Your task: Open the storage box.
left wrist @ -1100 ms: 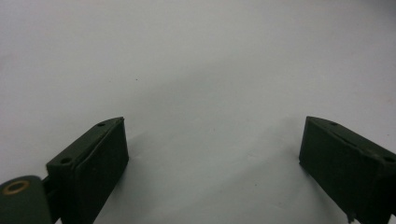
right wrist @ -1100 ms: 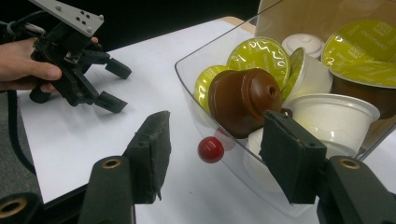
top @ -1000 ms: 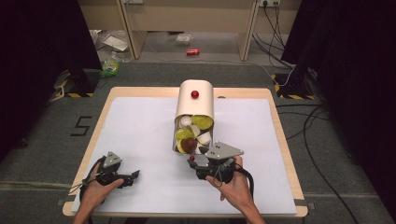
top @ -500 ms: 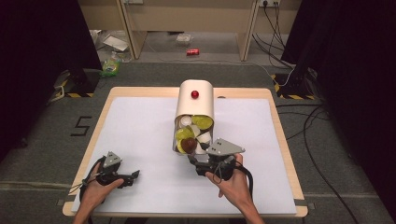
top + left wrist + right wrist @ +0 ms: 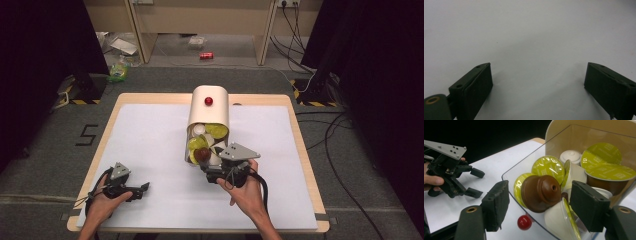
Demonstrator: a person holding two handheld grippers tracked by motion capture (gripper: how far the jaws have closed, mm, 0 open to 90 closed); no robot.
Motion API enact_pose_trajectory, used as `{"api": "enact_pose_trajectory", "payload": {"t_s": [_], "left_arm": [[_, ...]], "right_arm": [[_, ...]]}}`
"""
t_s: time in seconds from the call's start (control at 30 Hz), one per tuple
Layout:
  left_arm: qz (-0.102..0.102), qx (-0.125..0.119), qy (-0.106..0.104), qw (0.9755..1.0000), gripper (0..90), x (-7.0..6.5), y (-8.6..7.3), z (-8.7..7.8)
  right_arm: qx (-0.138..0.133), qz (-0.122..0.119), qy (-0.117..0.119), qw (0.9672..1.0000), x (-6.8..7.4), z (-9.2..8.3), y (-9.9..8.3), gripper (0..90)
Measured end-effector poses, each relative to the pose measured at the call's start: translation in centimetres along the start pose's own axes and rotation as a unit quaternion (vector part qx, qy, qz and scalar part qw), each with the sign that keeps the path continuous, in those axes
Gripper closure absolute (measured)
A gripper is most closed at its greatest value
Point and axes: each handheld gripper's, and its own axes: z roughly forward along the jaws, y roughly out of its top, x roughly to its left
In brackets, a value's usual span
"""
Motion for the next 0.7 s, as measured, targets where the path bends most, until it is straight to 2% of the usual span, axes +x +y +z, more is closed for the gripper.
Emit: {"api": "enact_pose_trajectory", "payload": {"t_s": [0.33, 0.7], "left_arm": [[0.0, 0.0, 0.0, 1.0, 7.1, 0.0, 0.0, 0.0], [0.0, 0.0, 0.0, 1.0, 7.1, 0.0, 0.0, 0.0]], "right_arm": [[0.001, 0.004, -0.009, 1.0, 0.2, 1.3, 0.8, 28.7], [0.008, 0.01, -0.021, 0.9997, -0.3, 2.0, 1.0, 27.5]]}}
